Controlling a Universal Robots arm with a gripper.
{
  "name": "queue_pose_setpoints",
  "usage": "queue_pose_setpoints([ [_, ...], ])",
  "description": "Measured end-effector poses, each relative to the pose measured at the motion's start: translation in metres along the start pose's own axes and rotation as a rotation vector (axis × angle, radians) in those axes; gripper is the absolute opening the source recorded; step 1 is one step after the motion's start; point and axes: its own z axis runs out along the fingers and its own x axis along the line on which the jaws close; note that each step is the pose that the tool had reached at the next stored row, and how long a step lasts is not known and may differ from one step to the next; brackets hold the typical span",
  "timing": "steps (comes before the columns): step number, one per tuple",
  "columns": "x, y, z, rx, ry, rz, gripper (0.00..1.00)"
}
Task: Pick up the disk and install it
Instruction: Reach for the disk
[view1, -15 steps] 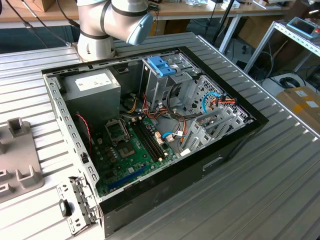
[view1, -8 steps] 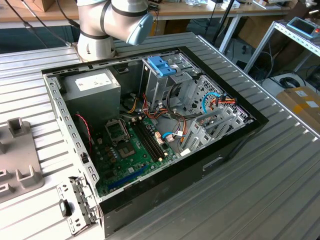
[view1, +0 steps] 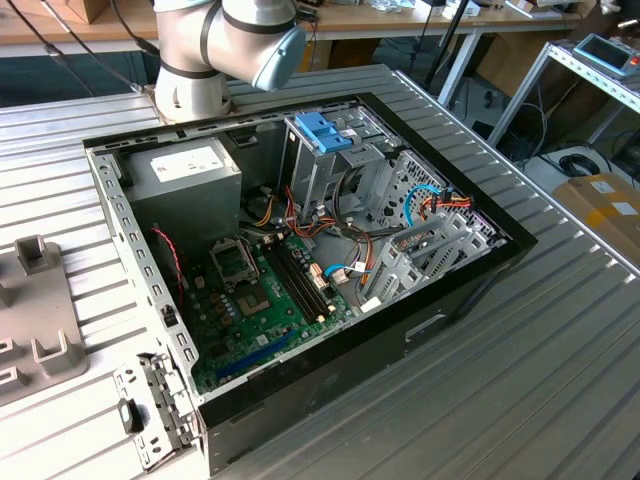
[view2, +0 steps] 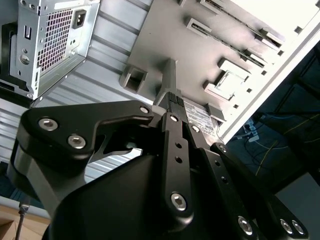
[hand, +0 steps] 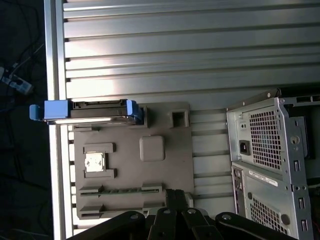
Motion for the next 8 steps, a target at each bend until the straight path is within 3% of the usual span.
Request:
queue_pose_setpoints([
  [8, 0.0046, -0.0004, -0.0001, 0.0000, 0.0000, 0.000, 0.10],
])
